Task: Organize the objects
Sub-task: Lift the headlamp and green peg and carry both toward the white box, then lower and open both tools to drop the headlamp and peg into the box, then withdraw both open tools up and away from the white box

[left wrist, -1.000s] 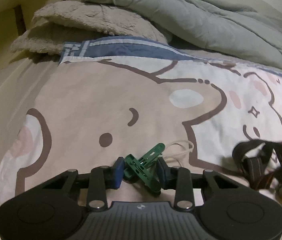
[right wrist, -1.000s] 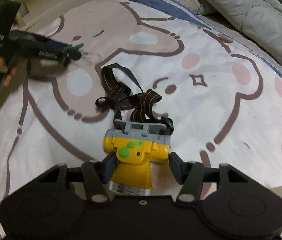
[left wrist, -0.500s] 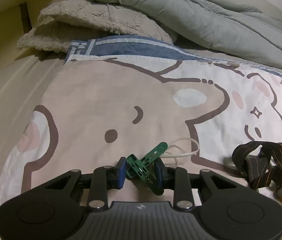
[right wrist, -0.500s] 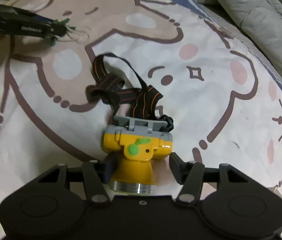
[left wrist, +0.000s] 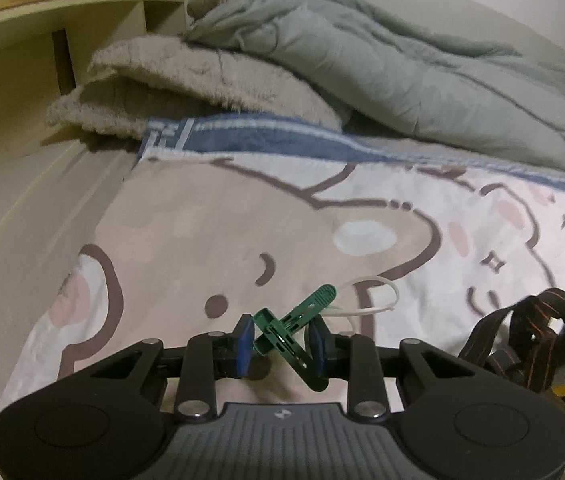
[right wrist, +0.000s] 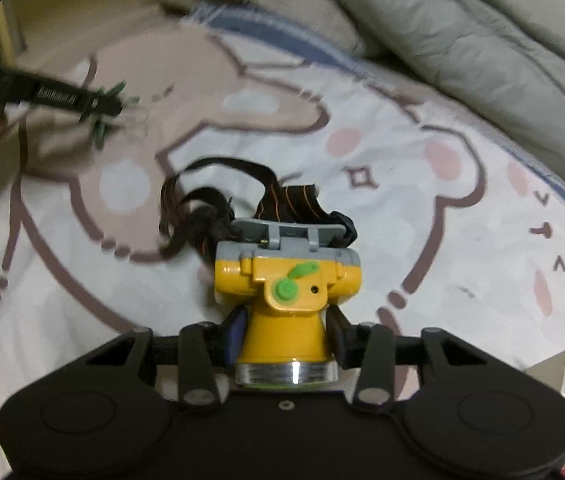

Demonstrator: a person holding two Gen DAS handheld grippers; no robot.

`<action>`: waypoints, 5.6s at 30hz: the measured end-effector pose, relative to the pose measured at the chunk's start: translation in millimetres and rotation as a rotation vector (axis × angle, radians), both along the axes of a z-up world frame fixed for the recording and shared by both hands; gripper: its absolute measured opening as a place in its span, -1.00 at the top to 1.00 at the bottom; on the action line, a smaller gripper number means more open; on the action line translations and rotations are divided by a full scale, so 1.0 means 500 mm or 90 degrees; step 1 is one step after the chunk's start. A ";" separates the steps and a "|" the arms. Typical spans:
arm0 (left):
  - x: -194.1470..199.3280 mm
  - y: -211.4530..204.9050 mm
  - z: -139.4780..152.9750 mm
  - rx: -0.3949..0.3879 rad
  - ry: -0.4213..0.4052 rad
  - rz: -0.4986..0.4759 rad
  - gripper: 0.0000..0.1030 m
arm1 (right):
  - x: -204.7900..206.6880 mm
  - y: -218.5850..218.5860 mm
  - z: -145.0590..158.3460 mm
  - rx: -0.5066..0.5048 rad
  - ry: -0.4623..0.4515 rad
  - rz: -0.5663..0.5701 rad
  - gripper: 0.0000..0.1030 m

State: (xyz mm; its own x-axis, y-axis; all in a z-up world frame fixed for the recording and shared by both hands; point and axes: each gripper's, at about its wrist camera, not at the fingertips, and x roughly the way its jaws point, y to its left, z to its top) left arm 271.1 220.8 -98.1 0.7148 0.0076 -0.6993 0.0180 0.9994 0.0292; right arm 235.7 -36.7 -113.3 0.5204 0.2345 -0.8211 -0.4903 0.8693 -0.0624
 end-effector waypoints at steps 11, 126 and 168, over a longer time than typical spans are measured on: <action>-0.087 -0.051 0.098 -0.033 -0.060 0.033 0.40 | -0.027 -0.054 0.108 0.057 -0.069 -0.037 0.15; -0.115 -1.002 -0.006 -0.068 0.069 -0.341 -0.19 | -0.157 -0.853 0.071 0.132 -0.036 -0.411 -0.27; -0.363 -0.794 0.231 -0.044 -0.044 -0.289 -0.95 | -0.455 -0.698 0.301 0.098 -0.182 -0.436 -0.90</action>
